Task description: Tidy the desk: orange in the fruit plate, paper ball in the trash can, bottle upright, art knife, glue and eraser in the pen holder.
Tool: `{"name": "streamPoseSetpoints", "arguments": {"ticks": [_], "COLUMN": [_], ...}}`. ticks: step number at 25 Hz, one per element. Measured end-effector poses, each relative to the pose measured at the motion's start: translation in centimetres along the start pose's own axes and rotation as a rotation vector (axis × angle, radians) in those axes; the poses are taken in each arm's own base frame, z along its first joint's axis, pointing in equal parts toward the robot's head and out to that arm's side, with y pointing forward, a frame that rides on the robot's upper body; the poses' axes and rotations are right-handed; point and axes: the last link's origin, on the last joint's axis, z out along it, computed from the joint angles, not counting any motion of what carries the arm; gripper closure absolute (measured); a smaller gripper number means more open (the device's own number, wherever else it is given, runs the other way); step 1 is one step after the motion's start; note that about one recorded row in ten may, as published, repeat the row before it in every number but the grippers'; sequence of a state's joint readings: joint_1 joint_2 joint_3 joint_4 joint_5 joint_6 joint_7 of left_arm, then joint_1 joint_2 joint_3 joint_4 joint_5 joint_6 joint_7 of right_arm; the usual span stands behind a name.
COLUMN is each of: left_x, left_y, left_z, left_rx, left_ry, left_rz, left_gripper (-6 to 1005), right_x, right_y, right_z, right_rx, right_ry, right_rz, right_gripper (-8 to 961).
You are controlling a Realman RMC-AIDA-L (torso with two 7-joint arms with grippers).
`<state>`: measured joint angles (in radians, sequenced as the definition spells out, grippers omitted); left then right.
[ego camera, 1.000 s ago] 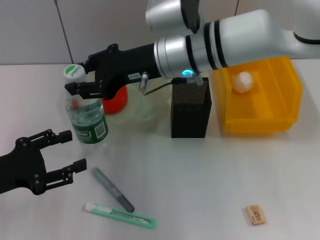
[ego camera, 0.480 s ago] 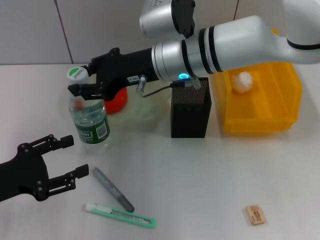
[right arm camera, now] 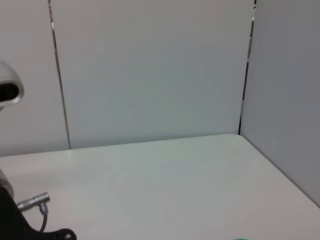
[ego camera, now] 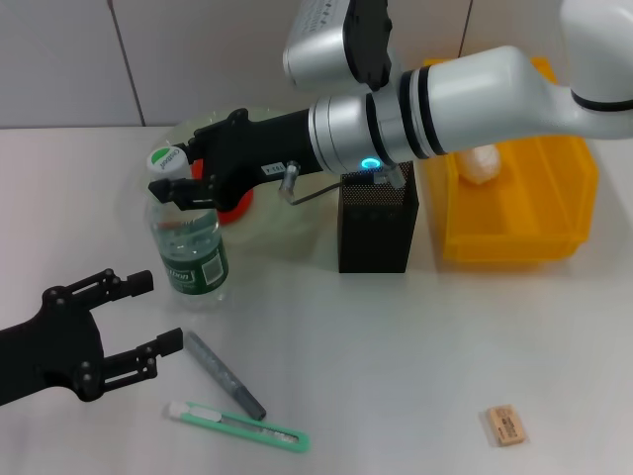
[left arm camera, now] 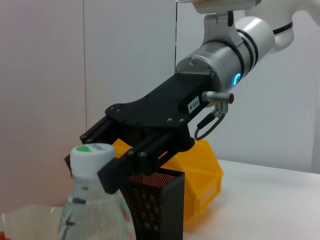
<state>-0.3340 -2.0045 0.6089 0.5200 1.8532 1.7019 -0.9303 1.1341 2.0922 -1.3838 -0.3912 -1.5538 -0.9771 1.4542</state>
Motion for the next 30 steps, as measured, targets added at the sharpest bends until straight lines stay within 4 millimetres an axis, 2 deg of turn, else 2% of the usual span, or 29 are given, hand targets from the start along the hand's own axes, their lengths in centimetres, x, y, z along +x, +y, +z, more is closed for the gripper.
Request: {"name": "streamPoseSetpoints", "arguments": {"ticks": [30], "left_x": [-0.08], "left_y": [0.02], "left_z": [0.99], "left_rx": [0.003], "left_ry": [0.000], "left_rz": [0.024], "left_gripper": [230], "right_x": [0.27], "right_y": [0.14], "right_z": [0.21], "right_rx": [0.001], "right_ry": [0.014], "right_rz": [-0.001], "right_gripper": [515]}}
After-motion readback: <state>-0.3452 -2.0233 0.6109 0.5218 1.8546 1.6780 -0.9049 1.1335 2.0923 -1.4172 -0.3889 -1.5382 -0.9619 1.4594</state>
